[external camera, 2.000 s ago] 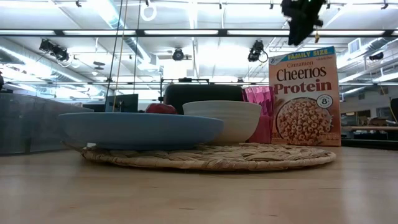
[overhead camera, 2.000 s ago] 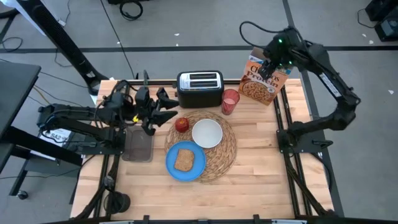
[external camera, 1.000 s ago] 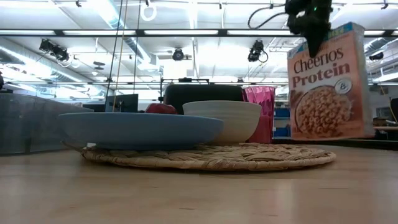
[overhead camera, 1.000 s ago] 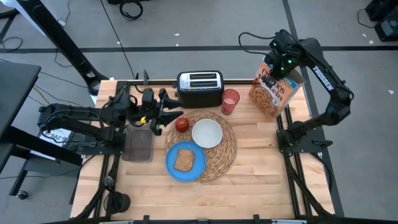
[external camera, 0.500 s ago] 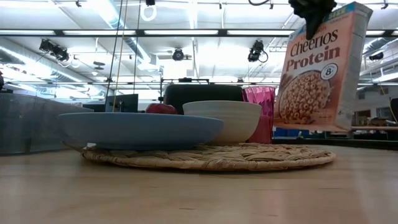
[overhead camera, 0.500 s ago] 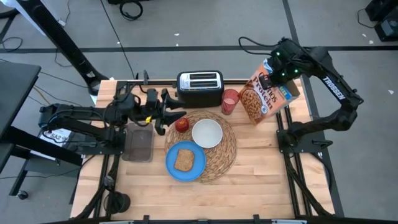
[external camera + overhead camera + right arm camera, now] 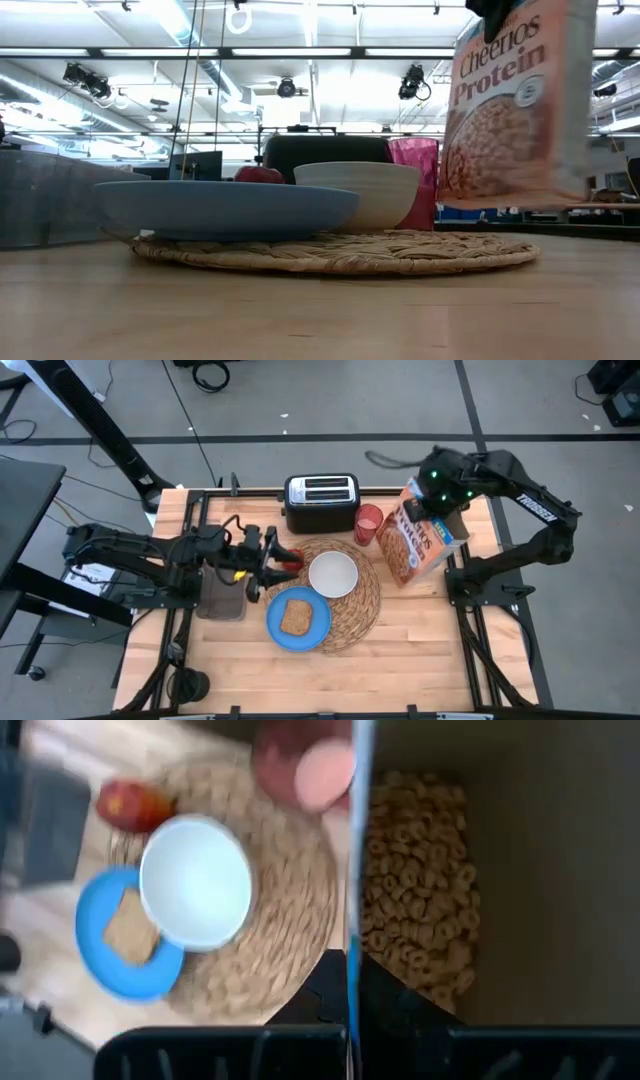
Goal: Arrange a breakfast setting
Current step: Pour the cereal from the orange cereal box into the white bowl
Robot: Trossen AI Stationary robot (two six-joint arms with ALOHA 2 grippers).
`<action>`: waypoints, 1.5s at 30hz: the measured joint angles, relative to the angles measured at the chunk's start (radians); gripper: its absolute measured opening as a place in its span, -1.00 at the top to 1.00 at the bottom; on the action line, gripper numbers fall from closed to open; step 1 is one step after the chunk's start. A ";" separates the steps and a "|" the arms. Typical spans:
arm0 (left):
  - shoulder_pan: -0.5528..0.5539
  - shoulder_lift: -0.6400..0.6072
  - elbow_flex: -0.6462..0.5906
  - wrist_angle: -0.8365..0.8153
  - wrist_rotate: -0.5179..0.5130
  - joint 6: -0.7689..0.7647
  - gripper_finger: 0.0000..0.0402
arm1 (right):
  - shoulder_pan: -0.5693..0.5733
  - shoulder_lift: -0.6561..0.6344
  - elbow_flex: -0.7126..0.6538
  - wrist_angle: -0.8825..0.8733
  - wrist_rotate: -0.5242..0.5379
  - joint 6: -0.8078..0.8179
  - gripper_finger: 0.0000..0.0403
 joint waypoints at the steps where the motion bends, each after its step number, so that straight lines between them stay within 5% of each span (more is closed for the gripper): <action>1: -0.008 0.000 0.000 -0.008 0.000 0.000 -0.03 | 0.031 0.000 -0.007 -0.002 -0.004 0.025 1.00; 13: -0.075 0.020 0.000 -0.072 -0.058 -0.022 -0.04 | 0.454 0.001 -0.044 0.001 -0.081 0.202 1.00; 19: -0.080 0.094 0.000 -0.053 -0.065 -0.154 -0.25 | 0.698 0.002 -0.044 0.109 -0.164 0.235 1.00; 26: -0.132 0.301 0.000 0.258 -0.082 -0.112 -0.63 | 0.916 0.025 -0.044 0.350 -0.125 0.037 1.00; 32: -0.186 0.441 0.000 0.451 -0.195 0.000 -0.72 | 1.007 0.059 -0.044 0.339 -0.022 -0.092 1.00; 45: -0.196 0.661 0.000 0.582 -0.204 0.008 -0.72 | 1.036 0.144 -0.044 0.331 0.164 -0.372 1.00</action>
